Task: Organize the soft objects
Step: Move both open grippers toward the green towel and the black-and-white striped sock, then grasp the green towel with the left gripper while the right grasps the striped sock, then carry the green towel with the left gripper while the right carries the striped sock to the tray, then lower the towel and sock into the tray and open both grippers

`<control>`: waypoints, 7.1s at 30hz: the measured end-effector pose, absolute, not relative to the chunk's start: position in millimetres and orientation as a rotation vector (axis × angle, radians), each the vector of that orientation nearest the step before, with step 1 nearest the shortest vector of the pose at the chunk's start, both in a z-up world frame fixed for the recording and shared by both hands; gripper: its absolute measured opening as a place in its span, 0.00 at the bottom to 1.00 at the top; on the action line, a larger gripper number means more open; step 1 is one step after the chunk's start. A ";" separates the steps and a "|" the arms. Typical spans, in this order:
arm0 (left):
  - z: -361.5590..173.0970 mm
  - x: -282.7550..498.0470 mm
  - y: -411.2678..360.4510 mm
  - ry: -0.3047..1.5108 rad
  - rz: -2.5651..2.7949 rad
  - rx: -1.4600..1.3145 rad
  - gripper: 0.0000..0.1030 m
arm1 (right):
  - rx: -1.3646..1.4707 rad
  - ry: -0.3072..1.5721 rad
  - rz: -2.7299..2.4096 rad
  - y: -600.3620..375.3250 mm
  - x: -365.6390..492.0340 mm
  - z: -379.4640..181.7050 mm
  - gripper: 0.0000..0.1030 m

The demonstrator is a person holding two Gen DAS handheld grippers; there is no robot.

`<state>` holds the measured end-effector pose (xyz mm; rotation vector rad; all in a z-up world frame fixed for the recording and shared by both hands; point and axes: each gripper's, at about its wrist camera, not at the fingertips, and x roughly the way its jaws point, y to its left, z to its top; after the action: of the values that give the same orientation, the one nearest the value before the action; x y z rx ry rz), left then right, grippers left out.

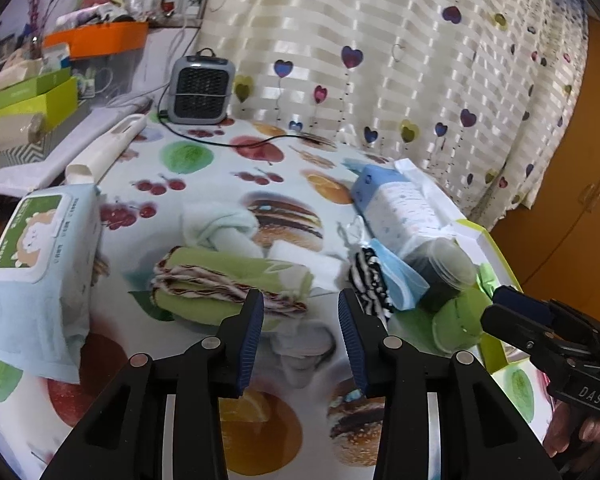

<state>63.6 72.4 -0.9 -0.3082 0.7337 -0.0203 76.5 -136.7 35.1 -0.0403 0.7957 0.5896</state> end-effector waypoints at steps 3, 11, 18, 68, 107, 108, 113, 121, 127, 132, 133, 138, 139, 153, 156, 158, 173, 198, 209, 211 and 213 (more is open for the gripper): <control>-2.6 63.8 78.4 0.732 -0.010 -0.316 0.36 | -0.051 0.807 0.601 -125.7 83.2 31.0 0.47; -5.5 65.9 96.9 0.723 0.012 -0.353 0.41 | -0.089 0.848 0.629 -91.3 104.6 14.4 0.47; -12.8 67.2 111.2 0.738 0.025 -0.409 0.43 | -0.118 0.898 0.621 -68.6 126.4 -5.9 0.47; -23.4 85.8 137.5 0.745 0.130 -0.655 0.23 | -0.052 0.860 0.627 -84.2 118.0 4.7 0.16; 70.0 17.8 7.5 0.560 -0.193 -0.241 0.23 | 0.019 0.631 0.529 -164.9 34.8 82.5 0.16; 70.1 17.9 5.2 0.561 -0.197 -0.238 0.23 | 0.021 0.631 0.526 -166.8 34.3 82.7 0.16; 71.6 20.1 -7.2 0.563 -0.215 -0.213 0.23 | 0.027 0.627 0.508 -176.5 32.7 84.2 0.16; 70.4 25.5 -26.2 0.576 -0.240 -0.175 0.23 | 0.035 0.633 0.473 -190.7 31.1 83.3 0.16; 68.8 31.3 -39.5 0.583 -0.262 -0.153 0.23 | 0.041 0.638 0.450 -202.4 32.6 81.2 0.16; 68.5 37.5 -52.5 0.588 -0.284 -0.136 0.23 | 0.048 0.642 0.436 -211.9 36.5 79.2 0.16; 68.4 38.7 -54.7 0.590 -0.287 -0.133 0.23 | 0.050 0.643 0.433 -213.5 37.6 78.6 0.16; 67.2 44.7 -65.0 0.602 -0.298 -0.120 0.23 | 0.060 0.650 0.424 -220.6 42.9 75.2 0.16; 66.8 45.9 -66.7 0.605 -0.301 -0.117 0.23 | 0.063 0.651 0.422 -222.4 44.1 74.4 0.16; 63.5 66.5 -101.8 0.628 -0.363 -0.066 0.23 | 0.100 0.664 0.357 -252.1 53.9 65.1 0.16; 61.7 72.8 -110.7 0.635 -0.376 -0.058 0.23 | 0.113 0.665 0.339 -261.9 56.3 62.8 0.16; 60.7 77.0 -115.5 0.639 -0.383 -0.055 0.23 | 0.122 0.667 0.327 -269.4 58.7 60.6 0.17; 47.4 114.5 -159.2 0.693 -0.426 -0.011 0.23 | 0.215 0.691 0.222 -330.9 83.9 39.5 0.17; 11.5 186.2 -200.9 0.814 -0.393 0.010 0.28 | 0.190 0.772 0.241 -338.1 162.1 6.3 0.17; 8.5 194.7 -206.1 0.827 -0.406 -0.005 0.36 | 0.179 0.741 0.221 -343.0 161.2 12.4 0.41; 12.7 191.8 -204.0 0.810 -0.413 -0.017 0.37 | 0.179 0.732 0.219 -343.1 158.2 16.5 0.41; 17.6 189.4 -202.2 0.791 -0.417 -0.023 0.37 | 0.179 0.724 0.218 -343.0 155.4 19.8 0.41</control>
<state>189.4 -202.2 17.6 -0.0234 0.7910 -0.4172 155.4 -343.0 19.8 0.1794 0.7239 0.2179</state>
